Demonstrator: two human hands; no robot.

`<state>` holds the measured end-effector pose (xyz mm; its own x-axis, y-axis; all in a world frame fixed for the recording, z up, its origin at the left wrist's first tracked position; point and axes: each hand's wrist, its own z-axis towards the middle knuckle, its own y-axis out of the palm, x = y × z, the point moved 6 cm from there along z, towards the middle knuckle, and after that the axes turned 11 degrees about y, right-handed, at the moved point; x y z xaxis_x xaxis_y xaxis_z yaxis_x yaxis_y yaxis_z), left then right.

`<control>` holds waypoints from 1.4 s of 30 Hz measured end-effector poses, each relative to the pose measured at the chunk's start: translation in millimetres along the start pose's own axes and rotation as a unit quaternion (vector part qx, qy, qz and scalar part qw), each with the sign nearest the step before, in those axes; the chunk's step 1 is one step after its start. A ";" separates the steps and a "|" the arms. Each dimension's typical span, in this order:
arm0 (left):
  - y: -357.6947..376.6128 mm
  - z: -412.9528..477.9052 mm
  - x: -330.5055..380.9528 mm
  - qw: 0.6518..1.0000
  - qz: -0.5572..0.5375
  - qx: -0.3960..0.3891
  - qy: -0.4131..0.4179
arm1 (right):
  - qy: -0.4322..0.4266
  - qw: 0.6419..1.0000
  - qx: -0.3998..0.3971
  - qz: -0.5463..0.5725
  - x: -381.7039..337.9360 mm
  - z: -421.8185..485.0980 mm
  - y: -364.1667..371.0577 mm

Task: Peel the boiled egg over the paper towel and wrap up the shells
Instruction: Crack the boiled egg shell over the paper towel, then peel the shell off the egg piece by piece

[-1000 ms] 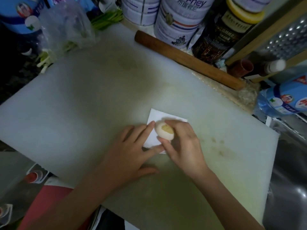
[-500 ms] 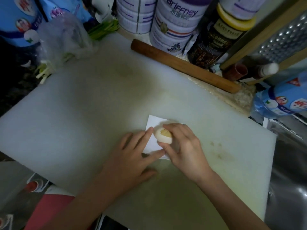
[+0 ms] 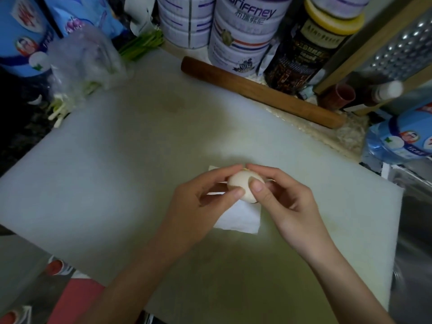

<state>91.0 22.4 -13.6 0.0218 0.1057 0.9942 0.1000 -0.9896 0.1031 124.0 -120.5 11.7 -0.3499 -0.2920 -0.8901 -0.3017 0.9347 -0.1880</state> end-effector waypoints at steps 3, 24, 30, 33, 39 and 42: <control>-3.6 2.7 -1.3 0.999 -0.020 0.032 -0.024 | -0.008 0.999 0.018 0.029 1.2 -0.5 -4.5; 4.6 5.7 -14.1 0.983 -0.121 0.061 -0.128 | -0.123 0.983 0.066 -0.117 -0.9 -2.2 -6.3; 4.5 3.3 -17.7 0.977 -0.146 0.081 -0.134 | -0.189 0.963 0.051 -0.183 -4.1 -2.3 0.7; 2.9 -0.6 -20.0 0.978 -0.139 0.091 -0.130 | -0.178 0.967 0.055 -0.171 2.2 -0.8 2.1; -1.8 -4.0 -25.0 0.974 -0.146 0.106 -0.140 | -0.168 0.971 0.054 -0.163 7.3 -2.0 5.2; -5.3 -6.4 -24.2 0.973 -0.144 0.114 -0.139 | -0.162 0.971 0.049 -0.167 6.8 -1.4 8.9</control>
<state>83.6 24.5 -38.0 0.2247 0.4289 0.8749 0.3600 -0.8709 0.3345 117.7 -114.5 4.5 0.0557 -0.5184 -0.8533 -0.2592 0.8178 -0.5138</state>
